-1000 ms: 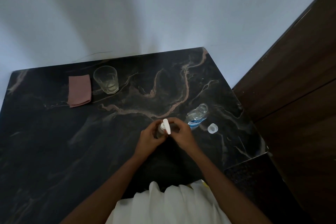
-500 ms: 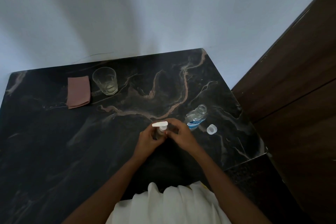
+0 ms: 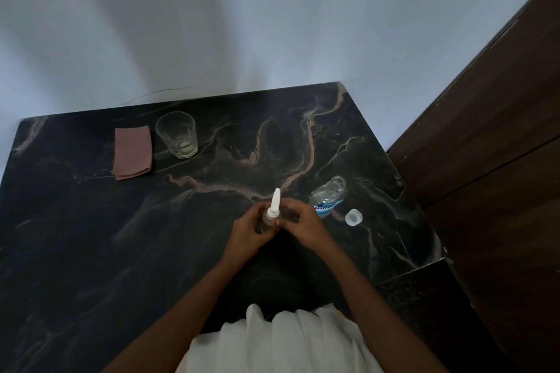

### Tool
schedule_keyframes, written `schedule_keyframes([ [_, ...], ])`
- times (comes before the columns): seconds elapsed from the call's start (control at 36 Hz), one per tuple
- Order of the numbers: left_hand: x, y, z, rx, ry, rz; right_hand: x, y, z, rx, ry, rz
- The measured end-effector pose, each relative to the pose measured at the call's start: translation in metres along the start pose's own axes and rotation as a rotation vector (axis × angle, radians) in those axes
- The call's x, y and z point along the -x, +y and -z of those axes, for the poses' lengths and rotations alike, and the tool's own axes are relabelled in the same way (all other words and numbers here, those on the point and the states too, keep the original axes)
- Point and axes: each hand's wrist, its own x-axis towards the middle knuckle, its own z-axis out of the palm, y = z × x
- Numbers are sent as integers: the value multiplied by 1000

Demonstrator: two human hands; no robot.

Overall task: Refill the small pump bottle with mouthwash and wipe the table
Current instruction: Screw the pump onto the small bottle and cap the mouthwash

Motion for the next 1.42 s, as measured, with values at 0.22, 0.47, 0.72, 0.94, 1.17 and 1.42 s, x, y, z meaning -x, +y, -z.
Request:
schedule_keyframes([
  [0.22, 1, 4, 2, -17, 3, 0, 0, -5, -16, -128, 127, 26],
  [0.47, 0, 2, 0, -4, 4, 2, 1, -2, -2, -63, 3, 45],
  [0.72, 2, 5, 1, -21, -1, 9, -3, -5, -14, -4, 115, 7],
  [0.94, 3, 4, 0, -43, 21, 1, 2, -2, -22, 55, 247, -21],
  [1.17, 3, 5, 1, -29, 8, -14, 7, 0, -30, 45, 322, -23],
  [1.42, 3, 8, 4, -31, -46, 14, 14, 0, -22, 16, 284, 103],
])
